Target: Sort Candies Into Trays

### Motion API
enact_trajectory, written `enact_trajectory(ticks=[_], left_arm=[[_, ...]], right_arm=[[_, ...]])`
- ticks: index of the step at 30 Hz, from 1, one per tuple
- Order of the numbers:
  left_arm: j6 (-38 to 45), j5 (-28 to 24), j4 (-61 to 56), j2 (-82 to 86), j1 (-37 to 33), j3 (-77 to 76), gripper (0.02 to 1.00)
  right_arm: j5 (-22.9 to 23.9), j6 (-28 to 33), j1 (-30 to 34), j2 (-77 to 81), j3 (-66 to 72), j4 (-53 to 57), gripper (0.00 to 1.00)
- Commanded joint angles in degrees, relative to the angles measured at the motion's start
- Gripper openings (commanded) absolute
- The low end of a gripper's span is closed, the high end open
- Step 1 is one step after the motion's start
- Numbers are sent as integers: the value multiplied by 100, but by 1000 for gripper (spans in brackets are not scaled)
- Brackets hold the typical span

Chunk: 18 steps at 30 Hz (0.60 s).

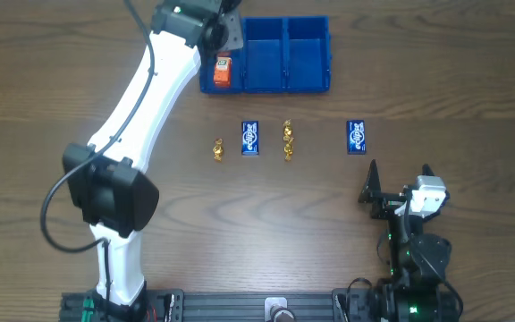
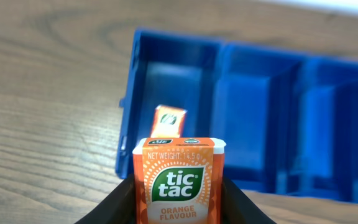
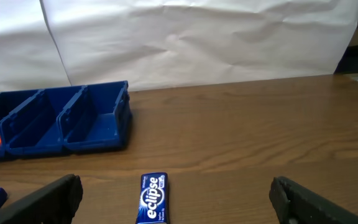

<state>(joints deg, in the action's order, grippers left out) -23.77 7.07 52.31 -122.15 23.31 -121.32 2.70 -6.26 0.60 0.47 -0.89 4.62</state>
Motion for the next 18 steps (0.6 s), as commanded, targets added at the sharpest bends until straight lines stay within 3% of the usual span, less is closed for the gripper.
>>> enact_trajectory(ticks=[1, 18], left_arm=[[448, -267, 13, -450, -162, 94, 272], [584, -291, -367, -848, -219, 94, 281]], right_arm=[[-28, 55, -22, -31, 44, -7, 1000], [-28, 55, -22, -31, 44, -7, 1000]])
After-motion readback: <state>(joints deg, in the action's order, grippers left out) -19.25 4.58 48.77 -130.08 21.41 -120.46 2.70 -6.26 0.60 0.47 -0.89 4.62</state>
